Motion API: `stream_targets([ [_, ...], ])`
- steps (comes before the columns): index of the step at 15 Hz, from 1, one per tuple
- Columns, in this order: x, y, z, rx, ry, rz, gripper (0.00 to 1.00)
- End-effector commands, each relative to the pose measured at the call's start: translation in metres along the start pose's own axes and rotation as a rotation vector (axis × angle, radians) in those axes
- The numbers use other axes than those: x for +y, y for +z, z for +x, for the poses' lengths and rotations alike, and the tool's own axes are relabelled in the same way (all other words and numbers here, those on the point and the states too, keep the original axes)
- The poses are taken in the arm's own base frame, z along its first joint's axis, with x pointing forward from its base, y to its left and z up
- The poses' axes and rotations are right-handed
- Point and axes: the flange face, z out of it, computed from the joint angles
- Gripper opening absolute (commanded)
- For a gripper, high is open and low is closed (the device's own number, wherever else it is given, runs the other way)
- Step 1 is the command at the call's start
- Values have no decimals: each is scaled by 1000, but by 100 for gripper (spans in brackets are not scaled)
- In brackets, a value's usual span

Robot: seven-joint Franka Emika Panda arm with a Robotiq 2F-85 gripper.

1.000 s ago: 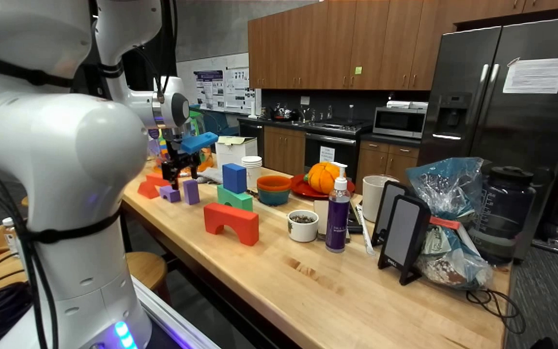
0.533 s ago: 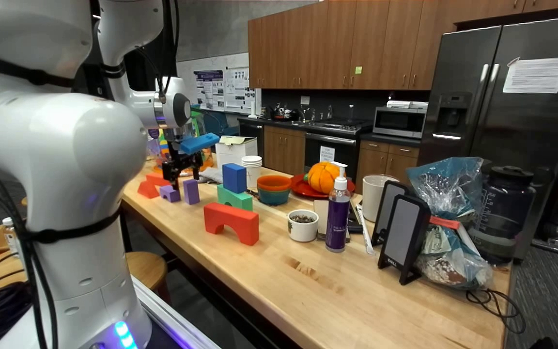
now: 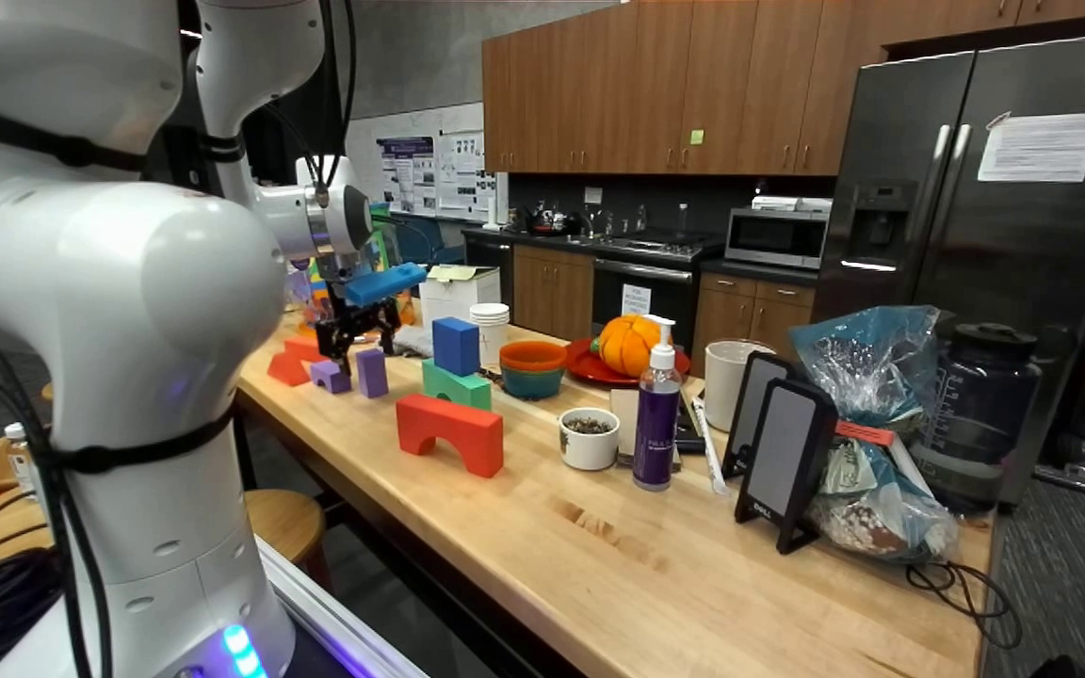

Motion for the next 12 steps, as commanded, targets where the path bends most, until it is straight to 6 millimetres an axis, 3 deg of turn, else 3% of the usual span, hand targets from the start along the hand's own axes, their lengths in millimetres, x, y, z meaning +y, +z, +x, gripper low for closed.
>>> stream_targets([
  [1,0,0,-4,-8,42,-32,100],
  [5,0,0,-3,-18,66,-51,100],
  [6,-1,1,-3,-20,69,-53,93],
  [7,-1,1,-3,-21,72,-56,74],
  [12,-1,0,-3,-25,82,-62,37],
])
